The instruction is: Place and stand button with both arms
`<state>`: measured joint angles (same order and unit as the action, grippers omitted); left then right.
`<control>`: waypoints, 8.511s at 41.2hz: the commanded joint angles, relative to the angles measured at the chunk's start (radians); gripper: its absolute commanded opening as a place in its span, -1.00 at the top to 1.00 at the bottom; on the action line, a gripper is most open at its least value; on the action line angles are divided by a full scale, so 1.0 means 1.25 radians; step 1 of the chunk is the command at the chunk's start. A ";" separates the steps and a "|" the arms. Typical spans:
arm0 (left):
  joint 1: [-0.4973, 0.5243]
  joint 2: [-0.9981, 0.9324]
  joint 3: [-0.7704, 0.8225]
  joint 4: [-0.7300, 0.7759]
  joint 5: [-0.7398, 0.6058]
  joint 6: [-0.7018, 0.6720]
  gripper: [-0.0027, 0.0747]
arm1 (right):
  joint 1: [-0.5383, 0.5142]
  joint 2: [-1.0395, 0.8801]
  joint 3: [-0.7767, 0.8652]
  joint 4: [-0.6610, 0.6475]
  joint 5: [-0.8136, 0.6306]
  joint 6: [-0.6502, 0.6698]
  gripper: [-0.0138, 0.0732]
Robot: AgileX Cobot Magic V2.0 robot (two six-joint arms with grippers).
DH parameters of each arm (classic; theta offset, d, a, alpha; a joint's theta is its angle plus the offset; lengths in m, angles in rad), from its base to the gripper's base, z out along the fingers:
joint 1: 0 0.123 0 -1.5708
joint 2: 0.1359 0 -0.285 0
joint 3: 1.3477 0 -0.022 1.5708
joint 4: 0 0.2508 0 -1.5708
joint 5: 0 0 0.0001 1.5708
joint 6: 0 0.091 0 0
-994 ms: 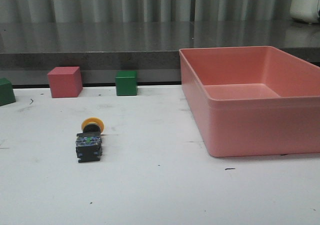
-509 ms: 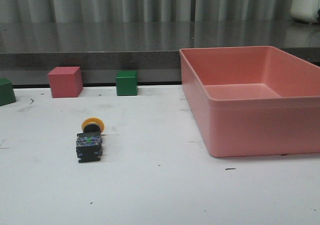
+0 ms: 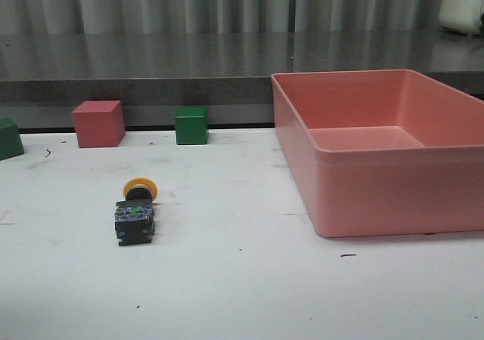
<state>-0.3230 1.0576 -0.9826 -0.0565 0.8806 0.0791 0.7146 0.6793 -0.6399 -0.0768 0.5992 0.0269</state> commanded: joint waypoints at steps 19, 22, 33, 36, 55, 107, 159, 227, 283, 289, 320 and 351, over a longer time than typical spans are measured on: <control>-0.133 0.398 -0.270 0.037 0.049 -0.256 -0.59 | -0.004 -0.003 -0.021 -0.001 -0.054 -0.003 -0.73; -0.135 0.444 -0.300 0.045 0.057 -0.295 -0.58 | -0.004 -0.003 -0.021 -0.001 -0.054 -0.003 -0.73; -0.135 0.585 -0.383 0.061 0.065 -0.377 -0.58 | -0.004 -0.003 -0.021 -0.001 -0.054 -0.003 -0.73; -0.135 0.620 -0.404 0.083 0.065 -0.398 -0.58 | -0.004 -0.003 -0.021 -0.001 -0.054 -0.003 -0.73; -0.124 0.775 -0.497 0.125 0.042 -0.456 -0.58 | -0.004 -0.003 -0.021 -0.001 -0.054 -0.003 -0.73; -0.117 0.820 -0.523 0.087 0.097 -0.458 0.23 | -0.004 -0.003 -0.021 -0.001 -0.054 -0.003 -0.73; 0.097 0.201 0.306 0.175 -0.932 -0.240 0.27 | -0.004 -0.003 -0.021 -0.001 -0.054 -0.003 -0.73; 0.124 0.643 0.493 0.219 -1.798 -0.099 -0.29 | -0.004 -0.003 -0.021 -0.001 -0.054 -0.003 -0.73; 0.106 -0.068 0.196 0.216 -0.343 -0.312 -0.54 | -0.004 -0.003 -0.021 -0.001 -0.054 -0.003 -0.73; 0.061 -0.068 0.154 0.078 -0.220 -0.117 -0.54 | -0.004 -0.003 -0.021 -0.001 -0.054 -0.003 -0.73; 0.039 -0.308 0.154 -0.112 -0.133 0.096 -0.53 | -0.004 -0.003 -0.021 -0.001 -0.054 -0.003 -0.73; 0.039 -0.306 0.154 -0.129 -0.139 0.095 0.57 | -0.004 -0.003 -0.021 -0.001 -0.041 -0.003 0.54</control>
<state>-0.2643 0.6753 -0.7556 -0.1984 0.7698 0.2005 0.7146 0.6793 -0.6399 -0.0768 0.6101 0.0297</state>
